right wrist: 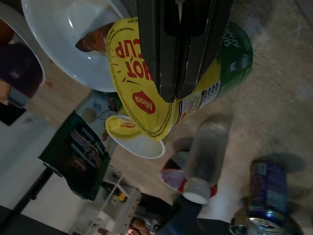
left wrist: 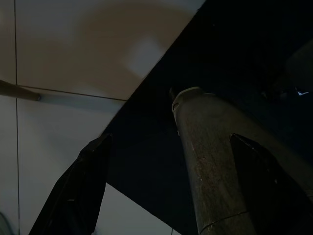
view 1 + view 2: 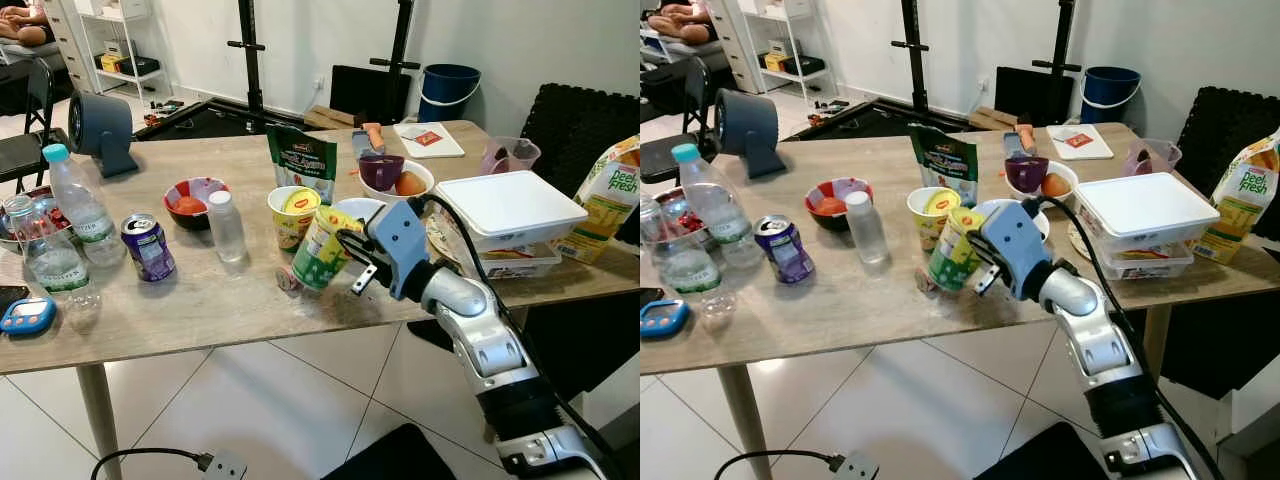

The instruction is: Restocking fridge

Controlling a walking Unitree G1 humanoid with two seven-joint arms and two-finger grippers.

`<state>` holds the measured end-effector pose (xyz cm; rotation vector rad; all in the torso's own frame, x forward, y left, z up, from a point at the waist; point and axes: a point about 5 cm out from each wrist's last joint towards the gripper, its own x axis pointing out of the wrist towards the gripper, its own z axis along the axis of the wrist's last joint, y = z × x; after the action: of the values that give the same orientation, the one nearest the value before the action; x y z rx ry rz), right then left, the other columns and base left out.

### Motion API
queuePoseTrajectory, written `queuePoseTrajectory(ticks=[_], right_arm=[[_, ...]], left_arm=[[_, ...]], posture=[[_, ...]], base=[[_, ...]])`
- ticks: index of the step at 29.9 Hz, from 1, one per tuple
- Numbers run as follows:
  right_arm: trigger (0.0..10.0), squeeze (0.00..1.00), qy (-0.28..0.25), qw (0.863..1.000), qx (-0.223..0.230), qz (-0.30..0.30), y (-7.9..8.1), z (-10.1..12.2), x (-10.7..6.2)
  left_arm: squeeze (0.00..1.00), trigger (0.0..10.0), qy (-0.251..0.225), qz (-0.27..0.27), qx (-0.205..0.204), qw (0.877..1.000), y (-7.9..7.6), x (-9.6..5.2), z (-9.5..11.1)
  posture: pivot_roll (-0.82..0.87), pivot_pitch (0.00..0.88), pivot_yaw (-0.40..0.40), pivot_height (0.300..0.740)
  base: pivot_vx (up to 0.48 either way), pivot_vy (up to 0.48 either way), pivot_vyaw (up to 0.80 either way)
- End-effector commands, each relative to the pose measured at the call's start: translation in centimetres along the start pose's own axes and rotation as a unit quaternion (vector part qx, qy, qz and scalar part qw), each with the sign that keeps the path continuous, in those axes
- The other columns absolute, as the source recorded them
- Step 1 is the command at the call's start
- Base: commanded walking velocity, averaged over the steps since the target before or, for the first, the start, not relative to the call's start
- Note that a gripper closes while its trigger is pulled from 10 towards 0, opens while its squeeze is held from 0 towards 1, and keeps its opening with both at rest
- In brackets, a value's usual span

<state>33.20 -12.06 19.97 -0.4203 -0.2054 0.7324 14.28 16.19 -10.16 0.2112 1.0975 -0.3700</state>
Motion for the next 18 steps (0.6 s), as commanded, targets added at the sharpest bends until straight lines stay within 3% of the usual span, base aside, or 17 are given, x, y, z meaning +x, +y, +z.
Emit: queuePoseTrajectory(ticks=[1,9,12,18], right_arm=[[0.0,0.00,-0.008,1.000,-0.015,0.013,0.1,0.3,-0.4],[0.0,0.00,0.007,0.998,-0.057,0.037,1.1,0.1,-0.5],[0.0,0.00,0.017,0.994,-0.095,0.047,1.8,-0.1,-0.3],[0.0,0.00,0.022,0.991,-0.131,0.030,2.4,-0.2,0.2]], left_arm=[[0.00,10.0,0.066,-0.026,0.000,0.997,-1.4,-0.3,-3.2],[0.00,10.0,0.067,-0.025,0.002,0.997,-1.2,-0.3,-3.3],[0.00,10.0,0.068,-0.026,0.003,0.997,-1.3,-0.3,-3.3],[0.00,10.0,0.068,-0.026,0.003,0.997,-1.3,-0.3,-3.3]], posture=[[-0.06,0.083,-0.001,0.740],[-0.06,0.084,0.000,0.740],[-0.06,0.086,0.002,0.740],[-0.06,0.088,0.002,0.740]], base=[[0.000,0.000,0.00],[0.000,0.000,0.00],[0.000,0.000,0.00],[0.000,0.000,0.00]])
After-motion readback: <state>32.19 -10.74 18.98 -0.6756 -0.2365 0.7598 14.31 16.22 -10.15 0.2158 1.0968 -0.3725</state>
